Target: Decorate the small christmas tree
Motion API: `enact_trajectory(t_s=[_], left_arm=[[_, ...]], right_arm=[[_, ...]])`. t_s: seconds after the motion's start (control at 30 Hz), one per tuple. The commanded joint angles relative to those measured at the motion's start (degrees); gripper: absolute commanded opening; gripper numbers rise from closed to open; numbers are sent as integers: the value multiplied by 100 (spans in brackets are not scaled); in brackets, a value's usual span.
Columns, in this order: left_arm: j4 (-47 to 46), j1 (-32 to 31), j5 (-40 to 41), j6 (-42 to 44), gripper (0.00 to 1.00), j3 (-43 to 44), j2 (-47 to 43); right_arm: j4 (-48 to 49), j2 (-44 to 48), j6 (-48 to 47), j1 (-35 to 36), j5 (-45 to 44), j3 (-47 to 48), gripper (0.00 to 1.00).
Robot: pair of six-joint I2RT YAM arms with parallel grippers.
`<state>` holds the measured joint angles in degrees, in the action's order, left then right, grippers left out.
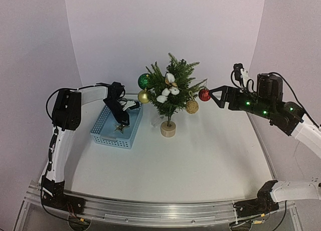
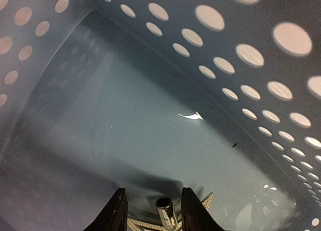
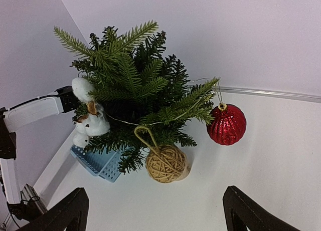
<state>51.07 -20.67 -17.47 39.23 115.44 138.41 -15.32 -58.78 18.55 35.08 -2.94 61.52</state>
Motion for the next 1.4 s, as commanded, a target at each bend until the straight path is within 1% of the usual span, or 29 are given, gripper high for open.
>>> enact_trajectory(t_s=[0.0, 0.2, 0.33, 0.43, 0.57, 0.77, 0.8, 1.0, 1.17, 1.37], left_arm=[[266, -53, 123, 87, 35, 194, 65], [618, -47, 215, -2, 35, 341, -41], [668, -51, 327, 131, 35, 231, -115], [699, -82, 334, 181, 33, 158, -52], [819, -114, 330, 176, 25, 145, 27], [809, -113, 375, 104, 2, 113, -2], [796, -113, 361, 55, 0, 142, -21], [613, -63, 311, -478, 0, 480, -273], [171, 121, 111, -1138, 0, 745, -880], [-391, 318, -97, -2011, 0, 547, -1837]], right_arm=[[30, 52, 37, 23, 25, 97, 92], [31, 86, 16, 26, -10, 66, 92], [30, 71, 17, 34, -9, 45, 92], [29, 52, 0, 26, -5, 63, 92], [29, 96, -17, 30, -14, 80, 92], [29, 182, -18, 26, -72, 61, 92], [29, 177, -18, 26, -71, 72, 92], [29, 62, -34, 26, 8, 269, 92], [21, -123, -4, 31, 112, 621, 92], [20, -427, 65, 31, 246, 1164, 90]])
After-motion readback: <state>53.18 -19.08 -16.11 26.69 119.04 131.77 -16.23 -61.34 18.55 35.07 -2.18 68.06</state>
